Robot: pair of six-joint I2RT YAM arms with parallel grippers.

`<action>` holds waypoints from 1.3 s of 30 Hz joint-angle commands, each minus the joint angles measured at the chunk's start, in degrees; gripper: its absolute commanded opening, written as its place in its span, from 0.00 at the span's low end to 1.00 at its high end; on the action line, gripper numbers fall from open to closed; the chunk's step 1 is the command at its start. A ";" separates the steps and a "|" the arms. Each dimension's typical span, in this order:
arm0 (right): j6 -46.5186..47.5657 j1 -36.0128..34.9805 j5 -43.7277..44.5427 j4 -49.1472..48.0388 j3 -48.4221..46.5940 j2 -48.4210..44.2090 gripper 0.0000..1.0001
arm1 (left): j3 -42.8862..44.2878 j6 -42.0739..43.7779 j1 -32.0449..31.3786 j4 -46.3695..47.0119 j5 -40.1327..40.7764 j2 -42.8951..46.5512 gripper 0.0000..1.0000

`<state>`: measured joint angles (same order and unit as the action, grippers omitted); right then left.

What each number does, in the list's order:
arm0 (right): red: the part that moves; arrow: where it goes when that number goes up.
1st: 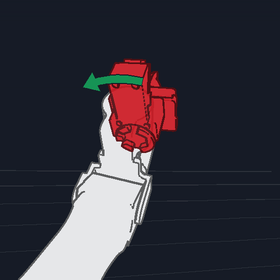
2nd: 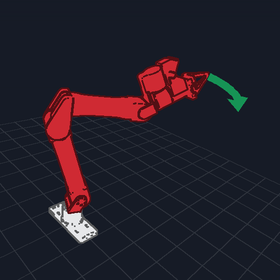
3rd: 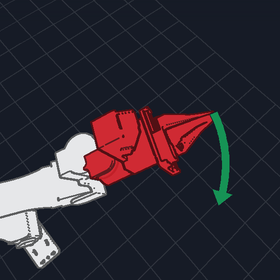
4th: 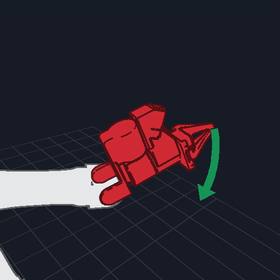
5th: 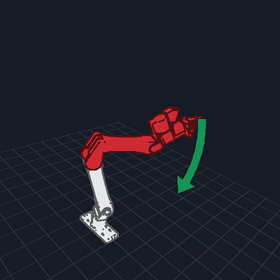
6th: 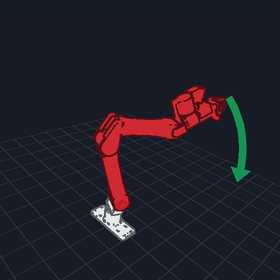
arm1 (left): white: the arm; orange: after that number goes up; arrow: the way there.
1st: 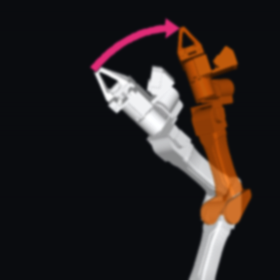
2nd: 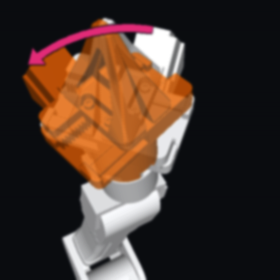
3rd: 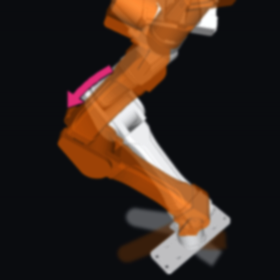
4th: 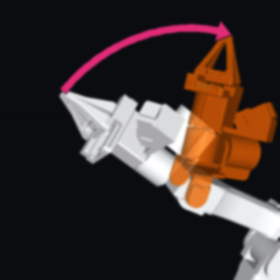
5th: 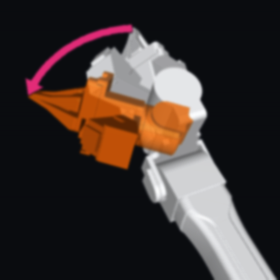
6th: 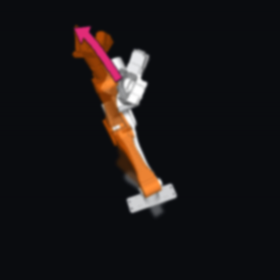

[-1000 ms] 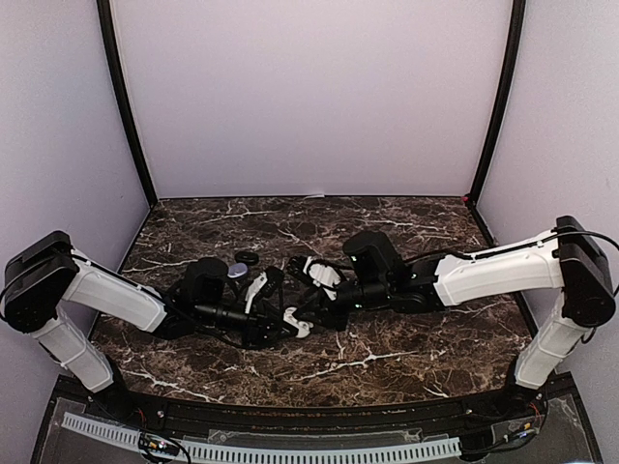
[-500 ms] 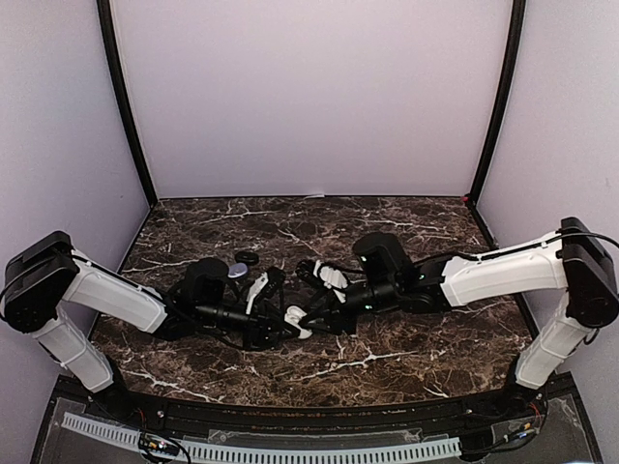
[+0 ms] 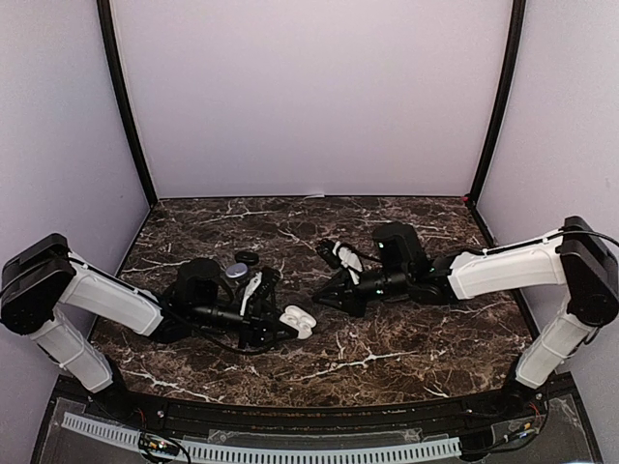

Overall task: Insert the wireless bluetooth earbuds into the charging case
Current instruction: Close the charging case with the earbuds.

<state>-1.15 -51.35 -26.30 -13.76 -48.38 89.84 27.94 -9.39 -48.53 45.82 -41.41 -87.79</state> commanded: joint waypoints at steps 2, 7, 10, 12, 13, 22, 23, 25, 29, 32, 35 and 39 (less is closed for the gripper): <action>0.92 -0.44 -5.66 -0.66 -4.62 6.22 0.01 | -0.47 1.68 -0.33 3.94 -3.14 1.69 0.15; 2.38 -1.67 -10.67 -1.45 -5.33 7.71 0.00 | -0.09 2.00 -0.42 3.73 -3.10 1.27 0.14; 3.80 -2.80 -13.32 -0.52 -6.16 8.36 0.00 | 0.02 2.09 -0.42 3.75 -3.16 1.01 0.15; 5.15 -3.70 -14.17 0.40 -6.62 8.62 0.00 | 0.18 2.14 -0.42 3.69 -3.15 0.79 0.15; 5.60 -4.27 -14.31 0.81 -6.78 8.53 0.00 | 0.22 2.10 -0.43 3.64 -3.15 0.66 0.15; 6.75 -5.55 -15.81 -1.17 -2.75 3.02 0.00 | 0.47 2.09 -0.43 2.33 -1.66 0.43 0.15; 6.89 -5.66 -15.78 -0.86 -2.50 2.70 0.00 | 0.57 2.03 -0.42 2.20 -1.58 0.43 0.14; 7.11 -5.92 -15.58 -0.37 -2.29 2.25 0.00 | 0.71 2.01 -0.47 2.00 -1.54 0.34 0.15; 6.92 -6.39 -14.89 -0.74 -1.51 0.78 0.02 | 0.72 1.84 -0.45 2.40 -2.10 0.12 0.14; 6.48 -6.52 -16.48 -1.62 -0.95 -0.26 0.05 | 0.13 1.79 -0.49 4.03 -3.19 0.24 0.14; 5.95 -6.17 -16.52 -0.74 -0.72 -0.82 0.13 | -1.01 2.10 -0.51 6.35 -4.19 0.57 0.14; 1.46 -3.41 -19.27 -5.44 2.55 -3.75 0.29 | -1.64 4.82 -0.60 6.32 -7.58 1.34 0.14</action>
<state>4.10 -55.59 -39.42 -14.59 -48.58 89.65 27.18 -7.16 -49.71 49.74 -48.69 -87.79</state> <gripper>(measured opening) 0.249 0.252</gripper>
